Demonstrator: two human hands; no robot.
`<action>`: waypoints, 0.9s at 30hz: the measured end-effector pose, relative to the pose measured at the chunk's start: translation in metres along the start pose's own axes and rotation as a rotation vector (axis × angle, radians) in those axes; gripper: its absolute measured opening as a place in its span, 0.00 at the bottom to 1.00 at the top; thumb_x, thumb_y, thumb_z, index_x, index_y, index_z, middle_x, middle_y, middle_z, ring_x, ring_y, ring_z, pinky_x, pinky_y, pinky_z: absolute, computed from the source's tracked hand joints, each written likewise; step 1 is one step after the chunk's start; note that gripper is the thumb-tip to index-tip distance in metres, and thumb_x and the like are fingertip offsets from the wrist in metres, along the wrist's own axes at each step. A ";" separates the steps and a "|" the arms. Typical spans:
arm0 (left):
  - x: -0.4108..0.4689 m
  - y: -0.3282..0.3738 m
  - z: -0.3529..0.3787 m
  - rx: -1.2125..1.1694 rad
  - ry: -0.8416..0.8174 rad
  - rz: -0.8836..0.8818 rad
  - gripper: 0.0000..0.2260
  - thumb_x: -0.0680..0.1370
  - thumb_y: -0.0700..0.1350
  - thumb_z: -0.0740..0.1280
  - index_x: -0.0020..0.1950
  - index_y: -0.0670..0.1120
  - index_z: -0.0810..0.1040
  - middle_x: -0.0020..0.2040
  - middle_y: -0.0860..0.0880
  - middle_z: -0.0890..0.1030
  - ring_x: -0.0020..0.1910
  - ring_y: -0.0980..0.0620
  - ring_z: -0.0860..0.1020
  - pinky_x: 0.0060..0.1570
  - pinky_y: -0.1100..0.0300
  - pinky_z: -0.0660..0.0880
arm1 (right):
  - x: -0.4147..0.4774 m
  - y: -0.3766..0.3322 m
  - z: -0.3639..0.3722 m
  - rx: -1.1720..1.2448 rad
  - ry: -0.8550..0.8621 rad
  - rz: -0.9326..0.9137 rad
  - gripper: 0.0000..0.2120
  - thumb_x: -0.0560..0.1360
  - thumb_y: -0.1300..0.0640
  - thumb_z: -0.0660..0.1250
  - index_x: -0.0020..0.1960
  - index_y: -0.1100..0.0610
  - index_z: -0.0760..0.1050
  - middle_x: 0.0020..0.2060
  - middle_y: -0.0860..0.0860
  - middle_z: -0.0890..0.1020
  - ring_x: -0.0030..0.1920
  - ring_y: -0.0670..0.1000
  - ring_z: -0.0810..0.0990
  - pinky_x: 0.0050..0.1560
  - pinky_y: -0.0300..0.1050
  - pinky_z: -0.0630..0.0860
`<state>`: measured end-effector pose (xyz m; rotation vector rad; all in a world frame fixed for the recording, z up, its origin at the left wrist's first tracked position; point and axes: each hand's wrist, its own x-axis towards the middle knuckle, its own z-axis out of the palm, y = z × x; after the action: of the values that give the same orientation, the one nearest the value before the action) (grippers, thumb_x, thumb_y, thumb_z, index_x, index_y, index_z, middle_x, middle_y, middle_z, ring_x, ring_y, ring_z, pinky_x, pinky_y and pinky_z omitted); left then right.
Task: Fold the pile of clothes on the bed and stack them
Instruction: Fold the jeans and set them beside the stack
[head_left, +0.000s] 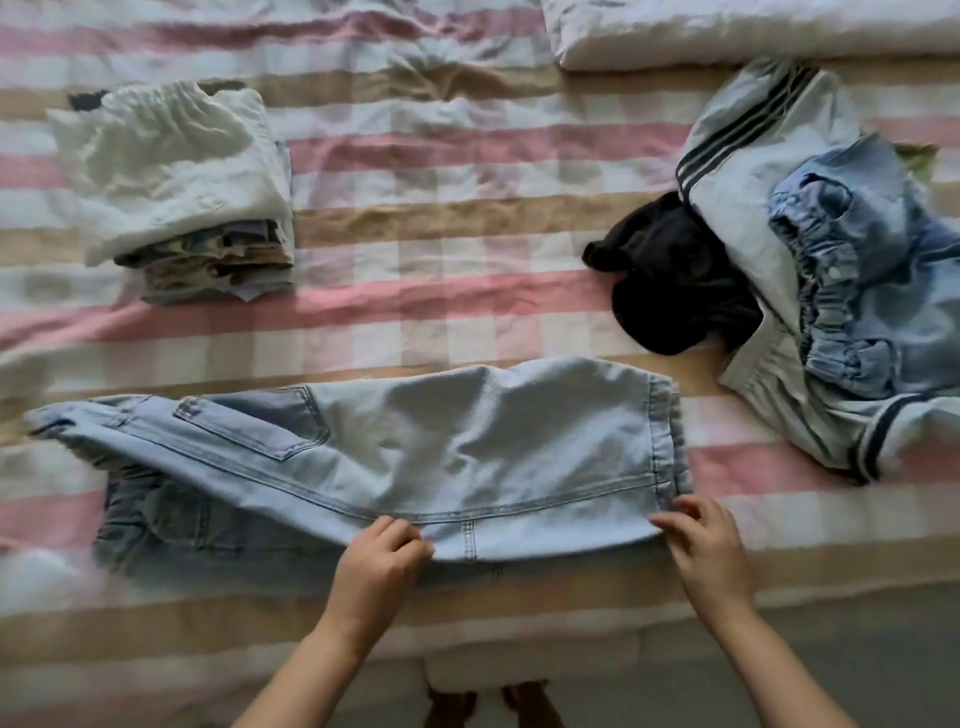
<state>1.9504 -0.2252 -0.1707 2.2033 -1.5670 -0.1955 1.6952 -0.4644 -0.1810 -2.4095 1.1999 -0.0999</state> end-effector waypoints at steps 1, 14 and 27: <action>-0.001 -0.001 0.005 0.007 -0.025 -0.004 0.11 0.71 0.42 0.63 0.30 0.44 0.79 0.31 0.48 0.77 0.29 0.48 0.74 0.26 0.59 0.70 | 0.001 -0.001 0.002 0.032 -0.033 0.037 0.18 0.58 0.80 0.70 0.42 0.63 0.83 0.42 0.62 0.79 0.45 0.66 0.77 0.49 0.53 0.74; 0.013 0.022 0.031 0.010 -0.019 -0.029 0.10 0.72 0.41 0.61 0.32 0.43 0.78 0.31 0.48 0.76 0.30 0.48 0.74 0.27 0.60 0.67 | 0.062 -0.024 -0.002 0.369 0.044 0.560 0.11 0.73 0.52 0.69 0.43 0.60 0.76 0.36 0.53 0.78 0.39 0.55 0.75 0.36 0.43 0.65; 0.029 0.050 0.035 -0.122 -0.302 0.022 0.11 0.68 0.51 0.74 0.34 0.45 0.76 0.32 0.51 0.75 0.31 0.52 0.76 0.28 0.64 0.68 | 0.047 0.000 -0.005 0.384 0.070 0.520 0.07 0.73 0.53 0.69 0.45 0.55 0.73 0.38 0.49 0.76 0.40 0.51 0.74 0.39 0.43 0.67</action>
<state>1.9054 -0.2746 -0.1774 2.1364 -1.6819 -0.6251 1.7234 -0.5026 -0.1824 -1.7261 1.6302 -0.2289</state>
